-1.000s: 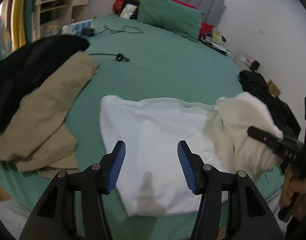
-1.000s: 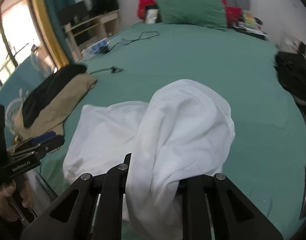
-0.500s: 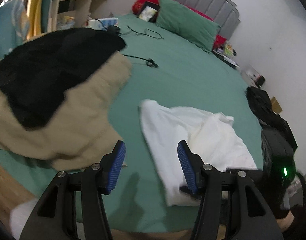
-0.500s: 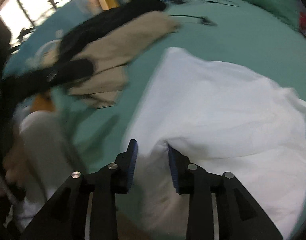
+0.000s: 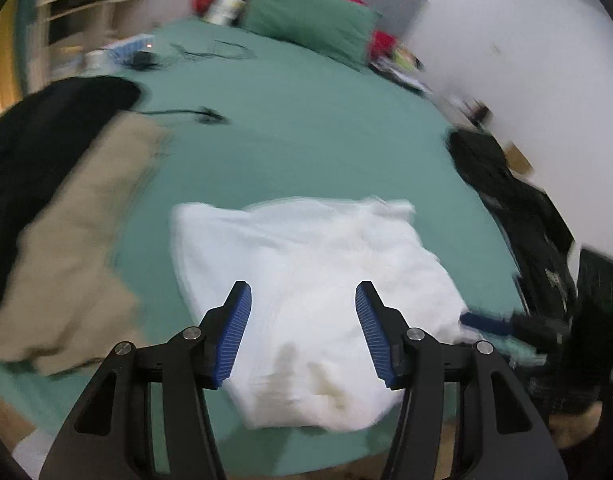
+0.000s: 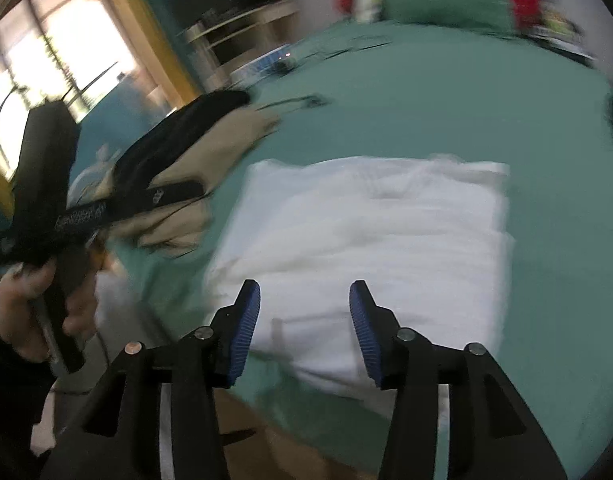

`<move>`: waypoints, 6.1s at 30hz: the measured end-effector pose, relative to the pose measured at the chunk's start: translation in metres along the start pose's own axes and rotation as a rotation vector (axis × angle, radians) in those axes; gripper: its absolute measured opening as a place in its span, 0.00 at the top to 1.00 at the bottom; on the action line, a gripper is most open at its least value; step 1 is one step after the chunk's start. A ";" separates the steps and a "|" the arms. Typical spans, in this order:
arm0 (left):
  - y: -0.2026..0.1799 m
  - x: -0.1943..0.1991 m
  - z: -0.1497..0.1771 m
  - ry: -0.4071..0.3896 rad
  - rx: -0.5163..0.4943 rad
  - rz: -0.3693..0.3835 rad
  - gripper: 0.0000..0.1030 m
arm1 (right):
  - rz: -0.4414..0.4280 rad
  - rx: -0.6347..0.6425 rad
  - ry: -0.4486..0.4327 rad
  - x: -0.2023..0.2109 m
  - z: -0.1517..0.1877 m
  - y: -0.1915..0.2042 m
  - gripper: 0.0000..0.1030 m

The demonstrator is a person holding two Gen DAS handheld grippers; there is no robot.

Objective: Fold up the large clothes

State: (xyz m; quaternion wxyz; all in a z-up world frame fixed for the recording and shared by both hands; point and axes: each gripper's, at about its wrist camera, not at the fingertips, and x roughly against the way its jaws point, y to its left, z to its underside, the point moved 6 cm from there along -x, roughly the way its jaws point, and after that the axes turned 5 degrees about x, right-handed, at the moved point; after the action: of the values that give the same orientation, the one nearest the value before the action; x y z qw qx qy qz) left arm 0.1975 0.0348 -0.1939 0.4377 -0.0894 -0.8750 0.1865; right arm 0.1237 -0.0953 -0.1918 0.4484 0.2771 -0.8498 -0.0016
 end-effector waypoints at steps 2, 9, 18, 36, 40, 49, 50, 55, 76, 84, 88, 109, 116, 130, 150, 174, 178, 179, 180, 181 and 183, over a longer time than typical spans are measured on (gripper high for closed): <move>-0.018 -0.021 0.007 0.048 -0.044 0.024 0.44 | 0.039 -0.073 -0.024 0.009 0.006 -0.031 0.51; -0.034 -0.107 0.029 0.265 -0.171 -0.039 0.44 | 0.118 -0.292 -0.044 0.020 0.035 -0.111 0.50; 0.029 -0.119 -0.017 0.168 0.016 -0.139 0.44 | 0.058 -0.336 -0.019 -0.004 0.048 -0.131 0.50; 0.059 -0.128 -0.023 0.212 -0.034 -0.090 0.45 | 0.050 -0.200 -0.018 -0.028 0.023 -0.101 0.50; 0.080 -0.113 -0.037 0.148 0.017 -0.125 0.91 | 0.133 -0.112 -0.006 -0.045 0.024 -0.088 0.44; 0.128 -0.072 -0.041 0.057 0.160 -0.303 0.62 | 0.235 0.023 -0.009 -0.069 0.016 -0.064 0.23; 0.126 -0.065 -0.041 0.025 0.172 -0.315 0.48 | 0.242 0.028 -0.009 -0.070 0.016 -0.063 0.23; 0.099 -0.036 -0.033 -0.027 0.151 -0.232 0.46 | 0.198 -0.004 -0.015 -0.052 0.014 -0.067 0.23; 0.072 -0.008 0.032 0.102 0.087 0.024 0.95 | 0.044 -0.245 -0.040 -0.029 0.046 -0.099 0.23; 0.097 -0.022 0.050 0.169 0.150 -0.053 0.93 | 0.195 -0.028 -0.006 -0.059 0.050 -0.061 0.23; 0.083 -0.015 0.034 0.123 0.125 -0.105 0.83 | 0.202 -0.049 0.004 -0.052 0.046 -0.065 0.23; 0.006 -0.041 0.087 0.205 -0.040 -0.035 0.57 | 0.228 0.002 0.053 -0.062 0.070 -0.034 0.13; 0.047 0.008 0.050 0.036 0.082 -0.071 0.41 | 0.195 -0.034 0.034 -0.048 0.061 -0.039 0.13; 0.125 -0.018 0.048 0.063 0.395 0.036 0.26 | 0.213 -0.199 -0.059 -0.021 0.036 -0.076 0.13; 0.052 -0.053 0.058 0.226 0.124 0.254 0.23 | 0.152 -0.212 -0.010 -0.066 0.034 -0.079 0.13; 0.041 -0.071 0.059 0.189 0.049 0.153 0.22 | -0.039 -0.260 -0.061 -0.078 0.037 -0.059 0.41; 0.029 -0.074 0.064 0.194 0.004 0.105 0.31 | -0.075 -0.286 -0.059 -0.079 0.038 -0.057 0.50; 0.029 -0.072 0.065 0.190 0.000 0.101 0.38 | -0.085 -0.297 -0.059 -0.079 0.039 -0.057 0.53; 0.031 -0.069 0.066 0.190 0.012 0.119 0.57 | -0.093 -0.308 -0.060 -0.079 0.039 -0.056 0.56; 0.031 -0.069 0.067 0.197 0.046 0.163 0.68 | -0.096 -0.315 -0.062 -0.078 0.039 -0.056 0.58; 0.029 -0.072 0.072 0.213 0.108 0.217 0.78 | -0.084 -0.310 -0.065 -0.074 0.040 -0.052 0.63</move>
State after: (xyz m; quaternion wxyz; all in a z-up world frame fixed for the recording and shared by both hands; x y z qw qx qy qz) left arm 0.1833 0.0205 -0.2982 0.5093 -0.1791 -0.7977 0.2689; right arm 0.1508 -0.1143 -0.2855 0.4574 0.2397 -0.8412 -0.1603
